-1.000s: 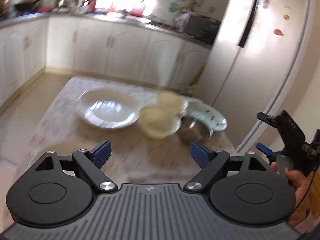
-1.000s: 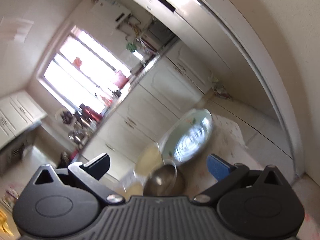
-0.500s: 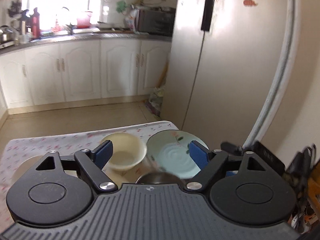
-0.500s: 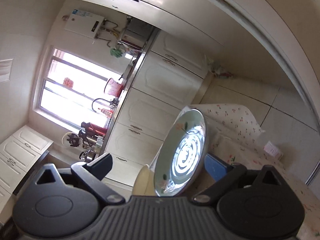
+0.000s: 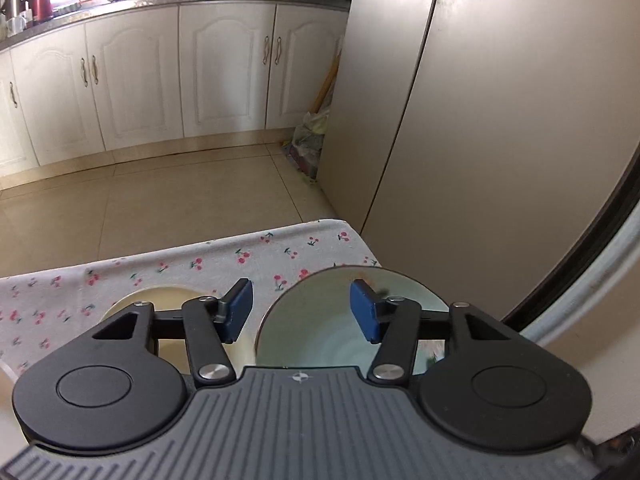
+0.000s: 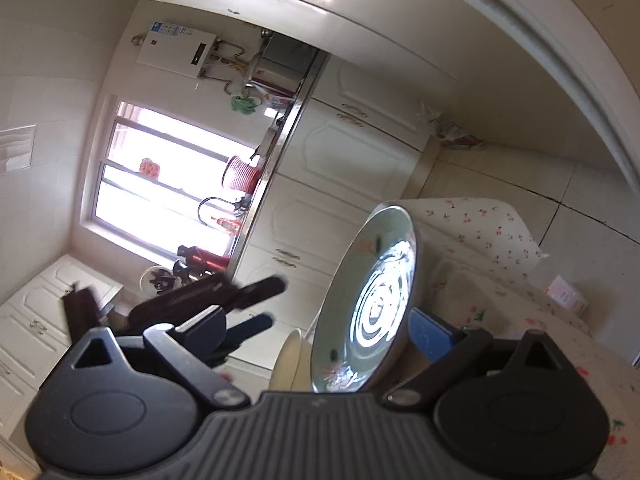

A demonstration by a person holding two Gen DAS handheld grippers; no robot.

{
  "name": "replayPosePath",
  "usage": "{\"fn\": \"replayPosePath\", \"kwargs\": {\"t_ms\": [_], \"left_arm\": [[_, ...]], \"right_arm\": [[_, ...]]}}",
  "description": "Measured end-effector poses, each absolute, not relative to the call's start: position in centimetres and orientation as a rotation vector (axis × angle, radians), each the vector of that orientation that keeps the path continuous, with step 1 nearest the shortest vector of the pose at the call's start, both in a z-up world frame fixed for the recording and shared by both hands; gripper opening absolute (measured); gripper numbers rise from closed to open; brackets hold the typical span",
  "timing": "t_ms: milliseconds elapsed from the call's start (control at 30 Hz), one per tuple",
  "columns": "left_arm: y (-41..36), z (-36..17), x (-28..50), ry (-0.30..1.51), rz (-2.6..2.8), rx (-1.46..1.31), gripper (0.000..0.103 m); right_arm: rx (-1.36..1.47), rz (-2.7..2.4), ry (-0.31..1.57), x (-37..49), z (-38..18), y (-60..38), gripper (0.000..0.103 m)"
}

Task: Organize plates and bowls
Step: 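Grasp the rim of the light green floral plate with the left tool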

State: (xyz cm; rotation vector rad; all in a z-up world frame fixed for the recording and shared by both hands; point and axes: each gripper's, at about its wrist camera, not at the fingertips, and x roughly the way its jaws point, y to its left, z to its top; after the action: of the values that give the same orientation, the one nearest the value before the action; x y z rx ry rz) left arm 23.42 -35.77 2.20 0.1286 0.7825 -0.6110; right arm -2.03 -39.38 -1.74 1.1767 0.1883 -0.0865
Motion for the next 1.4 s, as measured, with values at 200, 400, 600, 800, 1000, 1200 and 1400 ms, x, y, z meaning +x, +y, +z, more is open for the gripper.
{"fn": "replayPosePath", "kwargs": {"t_ms": [200, 400, 600, 800, 1000, 1200, 1400], "left_arm": [[-37.5, -0.4, 25.4, 0.836, -0.632, 0.167, 0.065], [-39.4, -1.5, 27.6, 0.869, -0.647, 0.19, 0.065], [-40.0, -2.1, 27.5, 0.856, -0.648, 0.224, 0.061], [-40.1, -2.9, 26.5, 0.832, -0.648, 0.282, 0.06], [-38.2, -2.3, 25.5, 0.862, -0.663, 0.275, 0.059], [-37.2, -1.8, 24.2, 0.882, -0.661, 0.257, 0.059], [-35.6, -1.7, 22.8, 0.899, -0.647, 0.225, 0.057]], "right_arm": [[1.169, -0.076, 0.18, -1.9, -1.6, -39.4, 0.098], [1.144, -0.073, 0.203, -1.2, -1.8, -39.4, 0.101], [1.114, -0.074, 0.216, -0.9, -1.9, -39.3, 0.098], [1.098, -0.085, 0.217, -1.1, -2.1, -39.4, 0.097], [1.065, -0.11, 0.224, -1.3, -1.7, -39.4, 0.097], [1.062, -0.127, 0.221, -1.6, -1.5, -39.8, 0.098], [1.059, -0.119, 0.21, -2.1, -1.3, -39.8, 0.098]]}}
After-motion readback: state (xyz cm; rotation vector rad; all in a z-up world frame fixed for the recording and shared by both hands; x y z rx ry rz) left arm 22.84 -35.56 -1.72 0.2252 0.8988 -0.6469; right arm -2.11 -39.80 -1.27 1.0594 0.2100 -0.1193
